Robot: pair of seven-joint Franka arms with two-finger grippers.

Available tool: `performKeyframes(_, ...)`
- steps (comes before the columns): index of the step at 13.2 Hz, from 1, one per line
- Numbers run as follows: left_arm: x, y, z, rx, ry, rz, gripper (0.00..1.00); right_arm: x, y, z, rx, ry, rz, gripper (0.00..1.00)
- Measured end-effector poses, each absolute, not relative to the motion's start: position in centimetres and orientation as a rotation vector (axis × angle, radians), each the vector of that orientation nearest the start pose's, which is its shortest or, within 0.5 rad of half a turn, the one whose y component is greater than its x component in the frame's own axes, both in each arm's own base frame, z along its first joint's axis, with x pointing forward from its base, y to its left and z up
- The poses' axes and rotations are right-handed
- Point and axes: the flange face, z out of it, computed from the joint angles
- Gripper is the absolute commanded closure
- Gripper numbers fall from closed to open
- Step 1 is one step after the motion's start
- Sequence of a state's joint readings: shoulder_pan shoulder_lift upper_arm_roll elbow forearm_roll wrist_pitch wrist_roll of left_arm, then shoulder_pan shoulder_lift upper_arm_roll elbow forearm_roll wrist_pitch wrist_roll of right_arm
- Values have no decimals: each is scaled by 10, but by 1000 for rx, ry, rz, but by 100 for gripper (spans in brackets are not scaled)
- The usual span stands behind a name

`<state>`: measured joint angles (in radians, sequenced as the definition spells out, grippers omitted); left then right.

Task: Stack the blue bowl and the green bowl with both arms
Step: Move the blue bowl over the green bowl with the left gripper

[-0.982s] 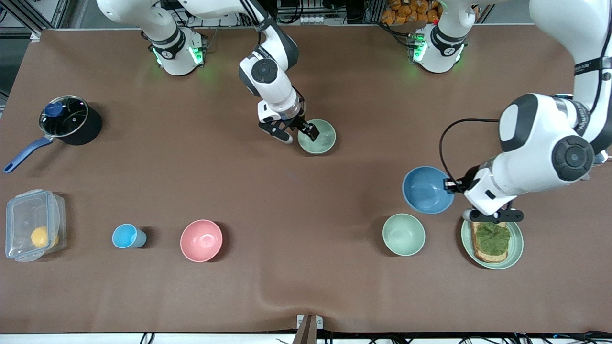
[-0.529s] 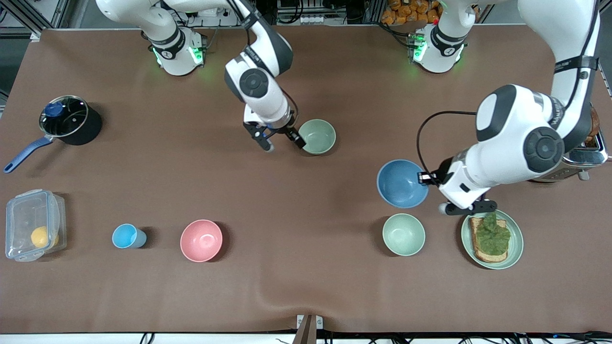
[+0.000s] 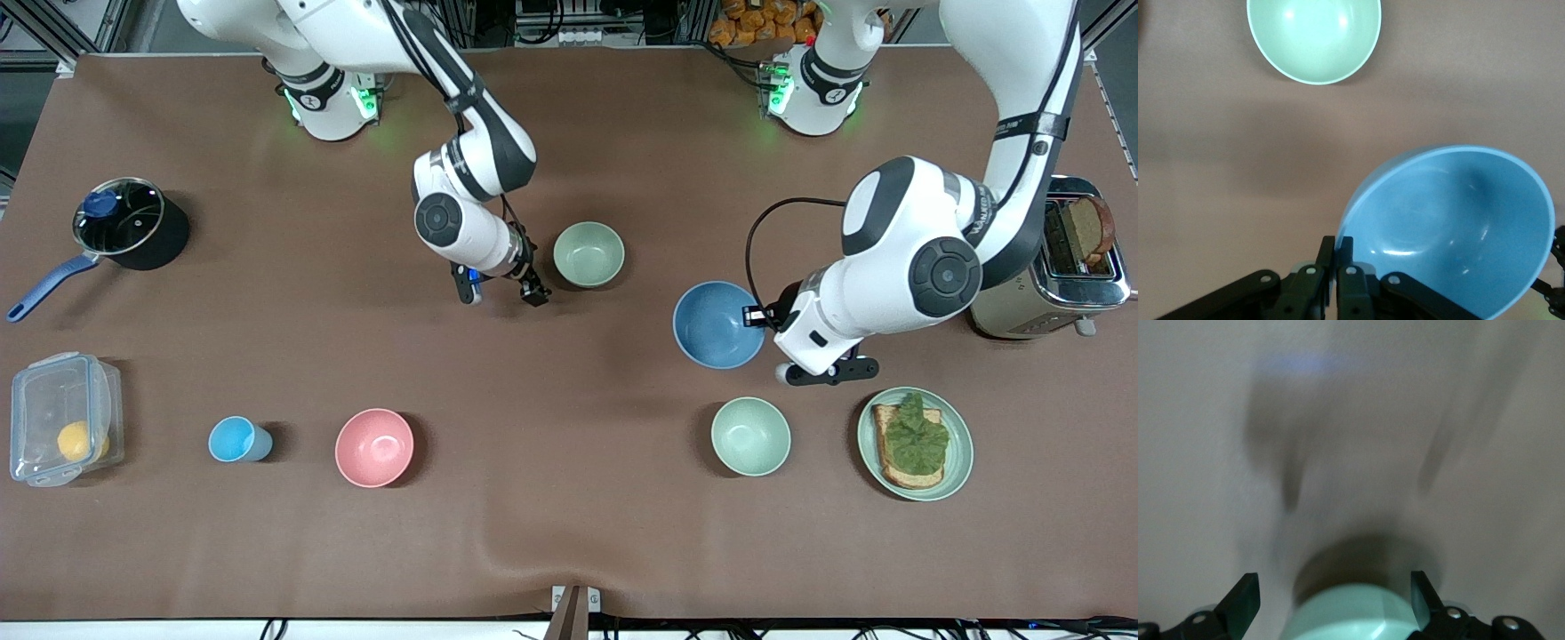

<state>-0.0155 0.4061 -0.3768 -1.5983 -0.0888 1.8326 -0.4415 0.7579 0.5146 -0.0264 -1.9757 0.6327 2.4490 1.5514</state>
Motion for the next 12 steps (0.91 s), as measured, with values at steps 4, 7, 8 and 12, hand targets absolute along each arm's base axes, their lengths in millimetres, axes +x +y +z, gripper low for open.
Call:
performKeyframes(4, 591, -253, 384, -3262, -187, 382, 100, 453, 403, 187, -2241, 1877, 633, 0)
performKeyframes(7, 563, -280, 363, -3264, -220, 366, 100, 453, 403, 186, -2195, 1833, 688, 0)
performKeyframes(8, 553, -291, 358, -3263, -228, 368, 100, 452, 403, 186, -2195, 1828, 691, 0)
performKeyframes(12, 515, -334, 339, -3262, -239, 362, 100, 452, 403, 185, -2196, 1828, 692, 0)
